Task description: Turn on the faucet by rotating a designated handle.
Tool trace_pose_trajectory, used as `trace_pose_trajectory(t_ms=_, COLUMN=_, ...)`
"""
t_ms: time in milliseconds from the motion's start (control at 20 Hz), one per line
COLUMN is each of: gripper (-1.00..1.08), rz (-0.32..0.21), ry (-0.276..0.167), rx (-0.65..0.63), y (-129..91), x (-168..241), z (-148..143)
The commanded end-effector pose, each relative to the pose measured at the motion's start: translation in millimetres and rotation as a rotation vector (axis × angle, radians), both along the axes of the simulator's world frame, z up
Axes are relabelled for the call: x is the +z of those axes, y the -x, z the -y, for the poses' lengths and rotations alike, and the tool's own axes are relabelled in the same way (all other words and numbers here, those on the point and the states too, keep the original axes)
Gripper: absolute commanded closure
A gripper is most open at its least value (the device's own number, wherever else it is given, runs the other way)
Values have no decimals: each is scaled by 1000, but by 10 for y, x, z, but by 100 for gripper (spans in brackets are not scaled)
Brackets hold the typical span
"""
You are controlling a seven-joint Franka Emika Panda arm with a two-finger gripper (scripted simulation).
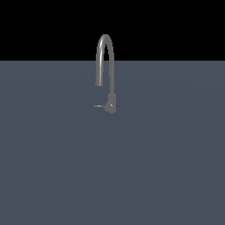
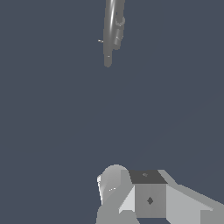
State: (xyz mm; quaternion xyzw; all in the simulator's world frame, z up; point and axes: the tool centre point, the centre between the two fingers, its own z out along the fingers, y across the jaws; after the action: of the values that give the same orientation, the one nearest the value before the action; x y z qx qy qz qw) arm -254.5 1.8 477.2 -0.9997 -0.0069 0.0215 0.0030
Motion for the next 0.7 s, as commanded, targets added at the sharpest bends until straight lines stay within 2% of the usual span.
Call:
trace_pose_trajectory(t_ms=0, gripper=108, rz=0, ry=0, rx=0, y=0, x=0, z=0)
trace_pose_trajectory(t_ms=300, gripper=108, rz=-3, ry=30, rx=33, y=-64, x=-41, z=-15)
trace_pose_trajectory(t_ms=450, gripper=108, rz=-6, ry=68, rx=74, y=-143, x=-92, z=-34)
trace_pose_trajectory(t_ms=650, gripper=108, rz=-12, ry=139, rx=152, y=-290, x=-193, z=-74)
